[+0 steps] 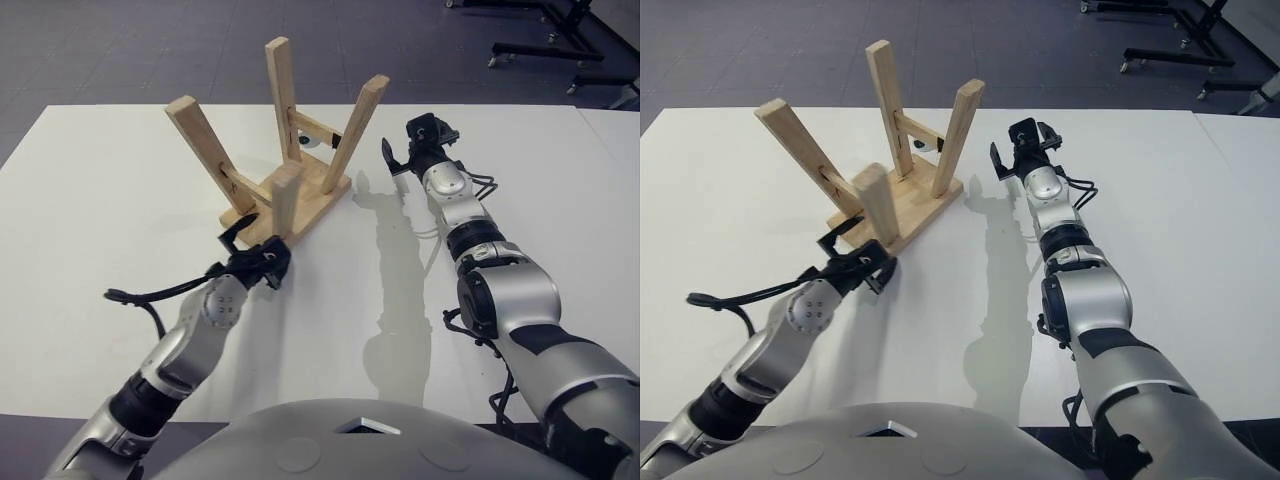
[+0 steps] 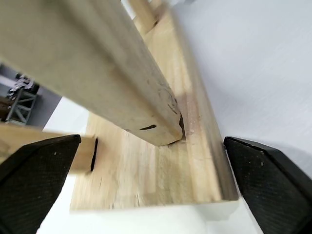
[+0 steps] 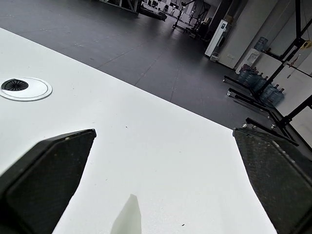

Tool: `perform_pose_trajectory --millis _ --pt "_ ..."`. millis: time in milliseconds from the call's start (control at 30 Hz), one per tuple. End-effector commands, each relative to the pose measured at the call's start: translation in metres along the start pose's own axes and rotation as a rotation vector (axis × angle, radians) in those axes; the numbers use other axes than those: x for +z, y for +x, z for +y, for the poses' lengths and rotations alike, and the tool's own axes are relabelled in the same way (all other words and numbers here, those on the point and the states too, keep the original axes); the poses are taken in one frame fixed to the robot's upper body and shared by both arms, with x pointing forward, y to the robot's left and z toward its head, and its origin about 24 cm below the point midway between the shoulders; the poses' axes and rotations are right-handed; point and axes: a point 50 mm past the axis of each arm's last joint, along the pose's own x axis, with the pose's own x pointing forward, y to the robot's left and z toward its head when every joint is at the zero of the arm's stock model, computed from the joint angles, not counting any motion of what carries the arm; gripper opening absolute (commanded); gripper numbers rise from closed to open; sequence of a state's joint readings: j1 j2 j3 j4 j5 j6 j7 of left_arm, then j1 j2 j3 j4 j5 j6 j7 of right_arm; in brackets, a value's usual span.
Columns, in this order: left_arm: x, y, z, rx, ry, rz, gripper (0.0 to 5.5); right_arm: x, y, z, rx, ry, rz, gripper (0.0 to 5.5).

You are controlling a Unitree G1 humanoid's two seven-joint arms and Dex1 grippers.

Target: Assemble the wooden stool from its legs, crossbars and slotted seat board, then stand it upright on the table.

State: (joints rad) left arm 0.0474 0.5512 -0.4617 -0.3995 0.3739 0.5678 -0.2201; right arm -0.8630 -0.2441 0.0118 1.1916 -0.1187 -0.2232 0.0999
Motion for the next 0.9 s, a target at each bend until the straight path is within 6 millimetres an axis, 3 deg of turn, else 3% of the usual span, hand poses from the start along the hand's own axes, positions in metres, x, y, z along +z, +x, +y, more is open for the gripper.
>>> perform_pose_trajectory --millis 33,167,233,333,433,567,633,700,900 --pt "-0.067 -0.015 0.020 0.006 0.019 0.243 5.40 -0.003 -0.003 0.000 0.059 -0.033 -0.009 5.18" --pt "-0.083 -0.015 0.036 0.033 0.002 0.262 5.40 -0.012 -0.007 0.004 0.133 -0.033 0.030 5.18" --pt "-0.071 -0.014 0.037 -0.054 -0.116 0.164 5.40 -0.019 -0.010 0.009 0.187 -0.018 0.051 5.18" --pt "-0.056 -0.036 0.044 -0.296 -0.229 0.035 5.40 -0.028 -0.015 0.012 0.238 0.075 0.092 5.18" --pt "-0.078 -0.079 0.089 -0.377 -0.248 0.070 5.40 -0.036 -0.021 0.010 0.249 0.199 0.131 5.18" --pt "-0.121 -0.095 0.171 0.015 -0.272 0.210 5.40 -0.044 -0.025 0.014 0.232 0.238 0.162 5.18" --pt "-0.136 -0.083 0.193 0.226 -0.295 0.272 5.40 -0.042 -0.023 0.020 0.234 0.231 0.173 5.18" --pt "-0.138 -0.057 0.189 0.315 -0.316 0.264 5.40 -0.034 -0.017 0.029 0.237 0.238 0.163 5.18" --pt "-0.139 0.022 0.140 0.360 -0.446 0.265 5.40 -0.012 -0.004 0.058 0.281 0.315 0.163 5.18"
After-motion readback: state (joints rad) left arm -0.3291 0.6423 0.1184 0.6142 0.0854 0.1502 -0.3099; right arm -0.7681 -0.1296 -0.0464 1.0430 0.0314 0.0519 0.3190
